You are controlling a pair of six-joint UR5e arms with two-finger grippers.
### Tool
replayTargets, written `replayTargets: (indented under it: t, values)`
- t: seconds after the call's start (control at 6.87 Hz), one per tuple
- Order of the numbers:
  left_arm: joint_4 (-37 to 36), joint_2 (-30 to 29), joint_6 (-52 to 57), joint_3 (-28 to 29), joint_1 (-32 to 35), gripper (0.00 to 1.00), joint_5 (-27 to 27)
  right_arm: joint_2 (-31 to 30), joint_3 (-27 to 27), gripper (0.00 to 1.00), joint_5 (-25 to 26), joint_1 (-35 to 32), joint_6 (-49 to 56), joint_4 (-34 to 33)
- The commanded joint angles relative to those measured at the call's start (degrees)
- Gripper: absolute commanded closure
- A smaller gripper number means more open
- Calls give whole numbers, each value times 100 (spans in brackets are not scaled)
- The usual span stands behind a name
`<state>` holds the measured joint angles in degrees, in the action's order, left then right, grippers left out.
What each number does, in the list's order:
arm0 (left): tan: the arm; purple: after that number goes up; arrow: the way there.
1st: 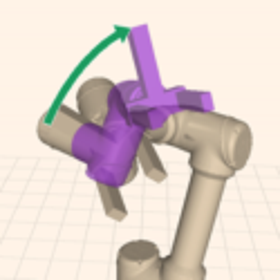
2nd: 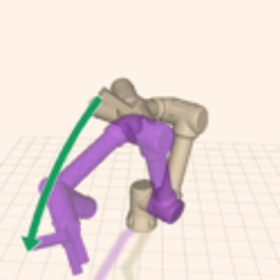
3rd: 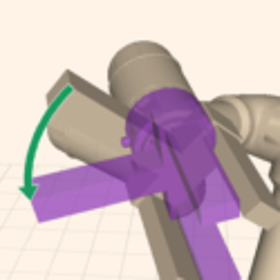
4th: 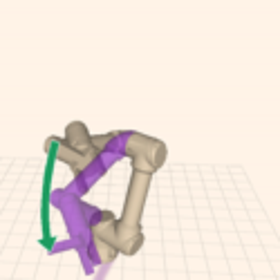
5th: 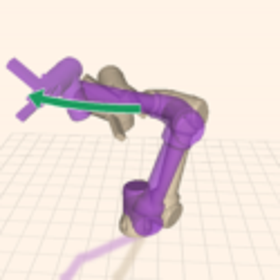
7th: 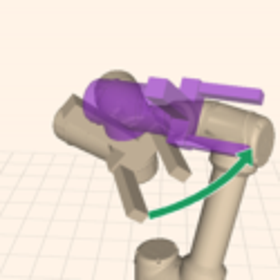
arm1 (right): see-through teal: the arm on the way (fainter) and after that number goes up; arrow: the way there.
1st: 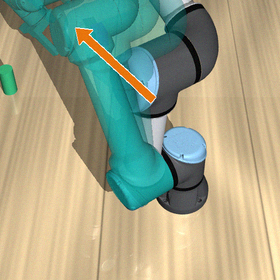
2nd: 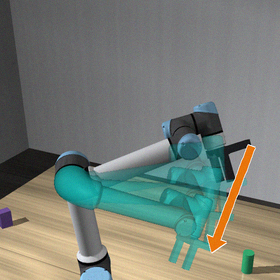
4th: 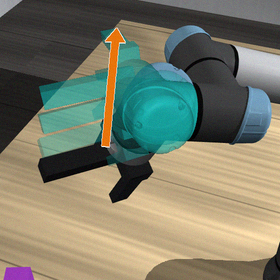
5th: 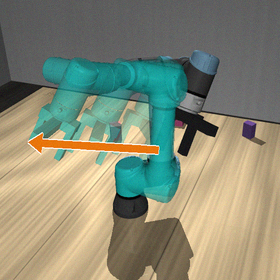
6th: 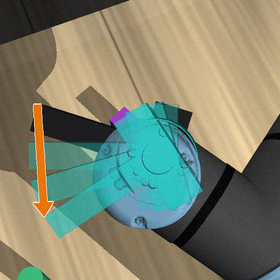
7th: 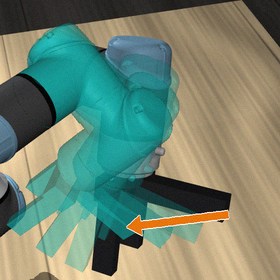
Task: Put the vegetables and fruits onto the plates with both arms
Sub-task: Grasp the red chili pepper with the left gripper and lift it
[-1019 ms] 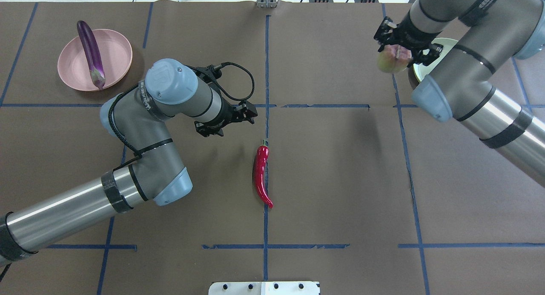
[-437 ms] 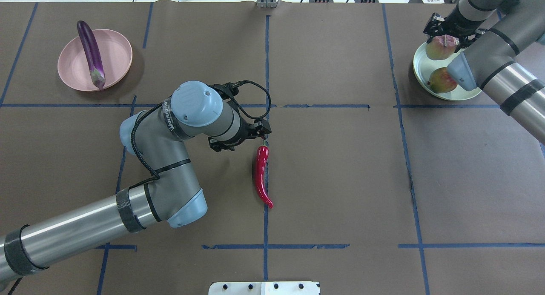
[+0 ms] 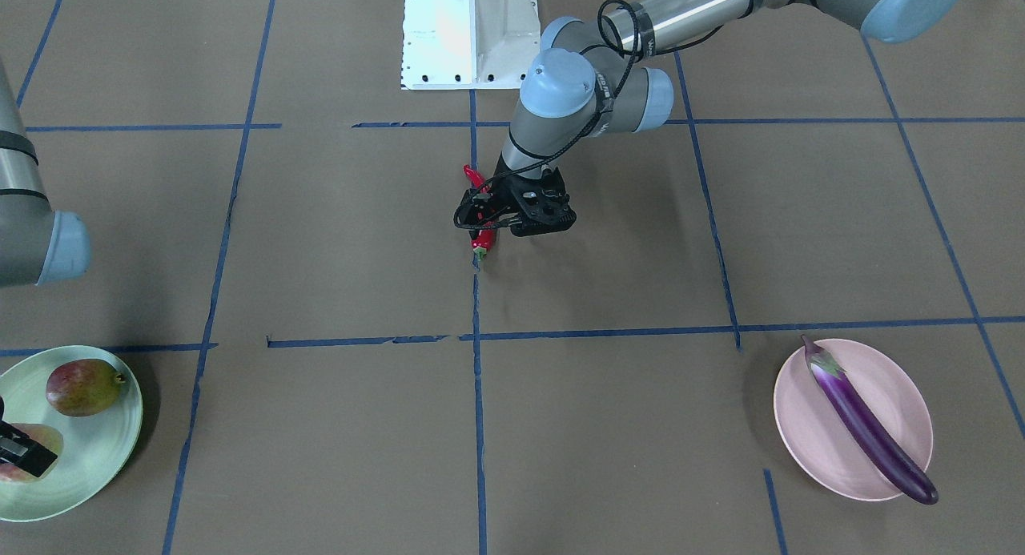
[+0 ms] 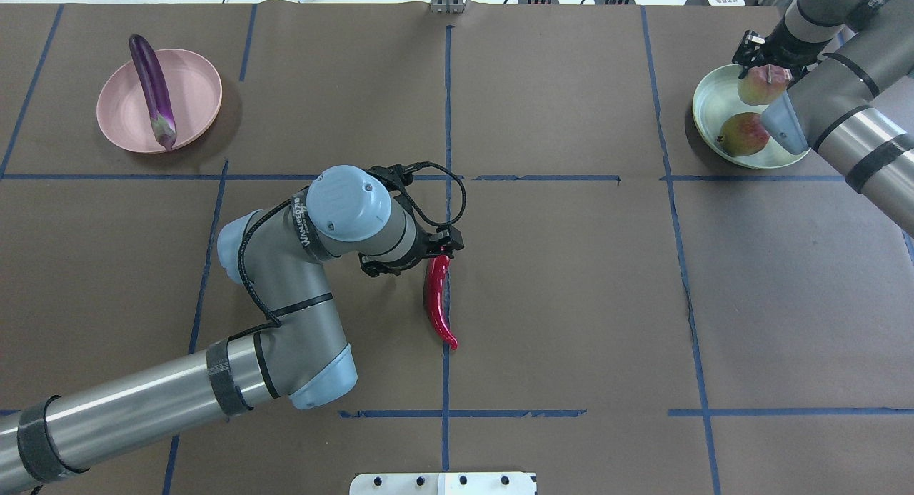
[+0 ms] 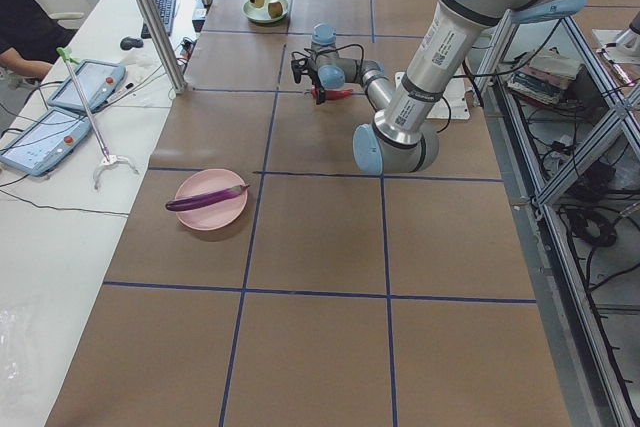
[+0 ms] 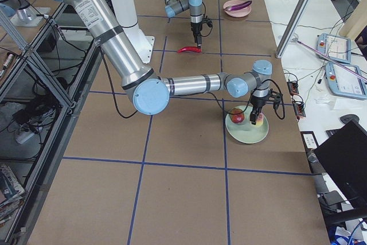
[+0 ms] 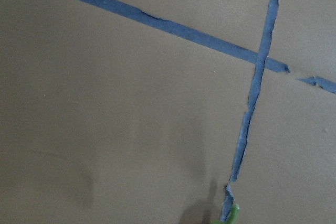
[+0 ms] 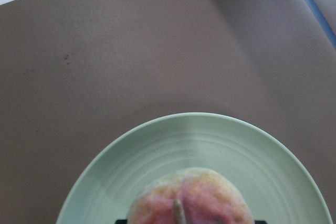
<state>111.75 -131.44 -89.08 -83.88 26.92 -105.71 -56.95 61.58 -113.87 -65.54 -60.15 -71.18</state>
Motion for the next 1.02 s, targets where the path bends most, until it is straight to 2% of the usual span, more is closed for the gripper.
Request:
replayTargets:
  t: [0.0,0.15,0.29,0.44,0.58,0.73,0.87]
  values:
    - [-126,-118,336,-5,-143,2,59,-1,-23,0,23,6,12,8]
    - [-327,-153,661,-5,-152,12,76,-18,-14,0,6,6,21,8]
    - [-347,-136,673,3,-152,36,77,-27,3,0,-12,6,21,8]
    - [-356,-145,673,12,-179,61,129,-27,12,0,-12,-3,29,8]
    - [-460,-162,673,12,-187,96,225,-18,125,0,-29,-3,30,-1]
    - [-531,-241,673,-31,-188,100,226,-44,414,0,-212,-29,21,-70]
    - [-566,-250,673,-301,-22,100,235,-132,921,0,-806,-177,3,-88]
